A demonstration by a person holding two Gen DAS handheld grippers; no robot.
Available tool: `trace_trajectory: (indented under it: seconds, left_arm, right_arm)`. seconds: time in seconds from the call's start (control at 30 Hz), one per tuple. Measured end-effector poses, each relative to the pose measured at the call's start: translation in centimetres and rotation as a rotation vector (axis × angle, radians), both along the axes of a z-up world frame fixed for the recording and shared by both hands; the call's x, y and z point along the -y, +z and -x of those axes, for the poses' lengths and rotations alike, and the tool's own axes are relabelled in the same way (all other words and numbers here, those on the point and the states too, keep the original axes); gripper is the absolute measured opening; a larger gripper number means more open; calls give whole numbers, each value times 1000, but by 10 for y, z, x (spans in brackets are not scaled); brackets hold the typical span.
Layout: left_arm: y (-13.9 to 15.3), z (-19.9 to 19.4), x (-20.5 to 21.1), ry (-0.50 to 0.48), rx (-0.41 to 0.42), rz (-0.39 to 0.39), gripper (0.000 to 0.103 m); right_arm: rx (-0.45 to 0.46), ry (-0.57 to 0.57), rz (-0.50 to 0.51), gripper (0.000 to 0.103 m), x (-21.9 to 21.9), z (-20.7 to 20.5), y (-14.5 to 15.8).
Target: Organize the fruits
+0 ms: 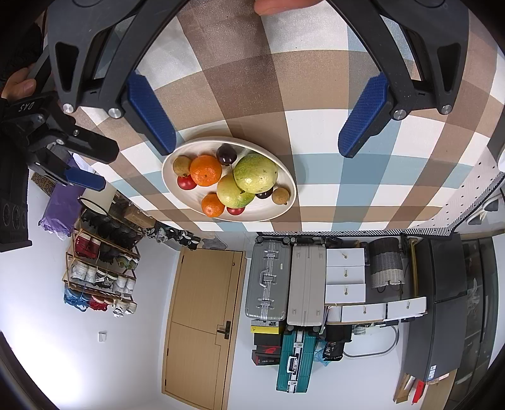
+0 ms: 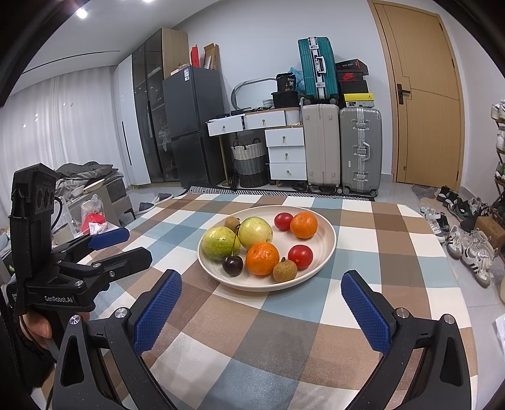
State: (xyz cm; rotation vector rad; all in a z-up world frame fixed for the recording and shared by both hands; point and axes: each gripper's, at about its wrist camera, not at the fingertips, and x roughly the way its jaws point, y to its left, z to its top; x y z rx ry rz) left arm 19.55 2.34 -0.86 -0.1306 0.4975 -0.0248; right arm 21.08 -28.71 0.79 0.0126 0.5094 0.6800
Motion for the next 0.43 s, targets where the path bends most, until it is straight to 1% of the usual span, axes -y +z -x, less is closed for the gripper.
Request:
trace_trajectory:
  seconds: [0.43]
  left_arm:
    - [3, 2, 2, 0, 9, -1, 103]
  right_arm:
    - [4, 8, 4, 103, -4, 2, -3]
